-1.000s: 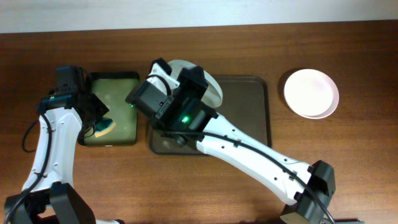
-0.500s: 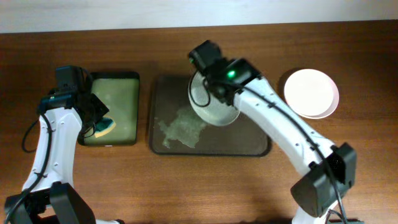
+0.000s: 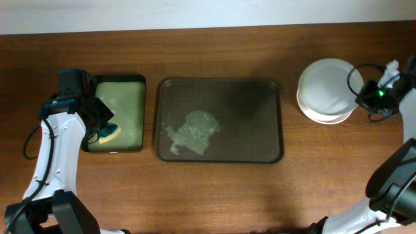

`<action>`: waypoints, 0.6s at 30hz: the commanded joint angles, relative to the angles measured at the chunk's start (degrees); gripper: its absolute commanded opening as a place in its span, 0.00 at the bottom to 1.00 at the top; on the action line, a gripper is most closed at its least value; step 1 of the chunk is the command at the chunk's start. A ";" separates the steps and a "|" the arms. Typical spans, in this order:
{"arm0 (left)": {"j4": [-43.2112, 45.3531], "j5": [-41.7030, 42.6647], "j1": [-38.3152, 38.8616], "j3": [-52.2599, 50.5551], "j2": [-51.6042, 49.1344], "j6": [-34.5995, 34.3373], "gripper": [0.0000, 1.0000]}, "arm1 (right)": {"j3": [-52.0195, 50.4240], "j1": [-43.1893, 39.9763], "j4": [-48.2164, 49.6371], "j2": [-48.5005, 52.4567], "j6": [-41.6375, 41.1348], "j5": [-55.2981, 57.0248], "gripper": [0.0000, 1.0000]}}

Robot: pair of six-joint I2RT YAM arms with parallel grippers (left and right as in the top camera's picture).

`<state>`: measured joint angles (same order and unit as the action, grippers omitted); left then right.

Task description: Clean dirty plates on tray and stack at the side

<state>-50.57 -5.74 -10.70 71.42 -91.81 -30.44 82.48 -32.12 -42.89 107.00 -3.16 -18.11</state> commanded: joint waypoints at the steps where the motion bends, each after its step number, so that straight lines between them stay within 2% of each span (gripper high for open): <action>1: 0.22 0.61 -0.33 -0.09 0.81 0.70 0.00 | -3.67 -2.62 5.79 -0.55 -3.78 -5.44 0.04; 5: 0.74 0.61 -0.33 -0.09 0.81 0.72 0.00 | -4.26 -1.57 8.85 -0.55 -3.80 -5.25 0.06; 8: 0.81 0.61 -0.33 -0.09 0.81 0.72 0.00 | -4.28 -0.02 8.31 -0.55 -3.78 -5.27 0.56; 9: 0.81 0.61 -0.33 -0.09 0.81 0.72 0.00 | -4.26 0.42 7.74 -0.55 -3.80 -5.29 0.98; 14: 3.45 3.08 -0.33 -0.09 0.76 0.72 0.00 | -4.26 1.84 2.62 -1.27 -3.82 -11.41 0.98; 18: 9.68 4.02 -0.28 -0.09 -3.54 0.74 0.00 | -4.26 3.13 -4.04 -4.09 -3.19 -11.76 0.98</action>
<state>-43.53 -3.57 -10.70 71.37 -91.94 -30.44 78.50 -30.06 -45.60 106.06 -7.05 -28.23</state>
